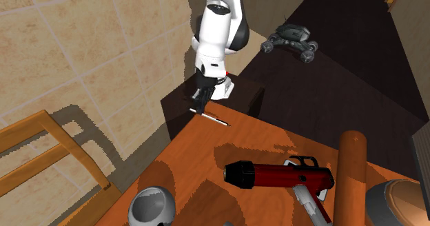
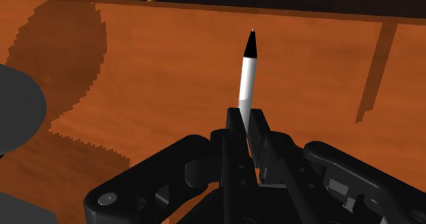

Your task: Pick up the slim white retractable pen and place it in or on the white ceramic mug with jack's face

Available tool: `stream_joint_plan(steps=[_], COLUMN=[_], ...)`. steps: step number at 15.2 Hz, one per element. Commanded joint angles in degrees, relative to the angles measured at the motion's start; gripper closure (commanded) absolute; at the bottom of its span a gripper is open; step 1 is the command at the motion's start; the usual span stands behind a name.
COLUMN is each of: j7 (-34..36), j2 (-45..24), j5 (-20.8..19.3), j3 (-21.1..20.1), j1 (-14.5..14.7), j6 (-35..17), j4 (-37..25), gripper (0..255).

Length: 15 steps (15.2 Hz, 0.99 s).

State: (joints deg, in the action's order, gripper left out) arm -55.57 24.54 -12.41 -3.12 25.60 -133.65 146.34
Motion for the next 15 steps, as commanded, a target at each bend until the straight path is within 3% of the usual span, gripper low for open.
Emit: stream_joint_plan(steps=[1,13,15], j7=[-0.44,-2.5,-3.29], j2=[0.68,3.38,-1.14], j5=[0.38,1.77,1.42], j3=[0.05,0.27,0.88], j1=[0.18,0.73,0.19], j6=[1.94,11.43,10.71], j4=[-1.23,-8.16,-12.1], gripper=[255,255,255])
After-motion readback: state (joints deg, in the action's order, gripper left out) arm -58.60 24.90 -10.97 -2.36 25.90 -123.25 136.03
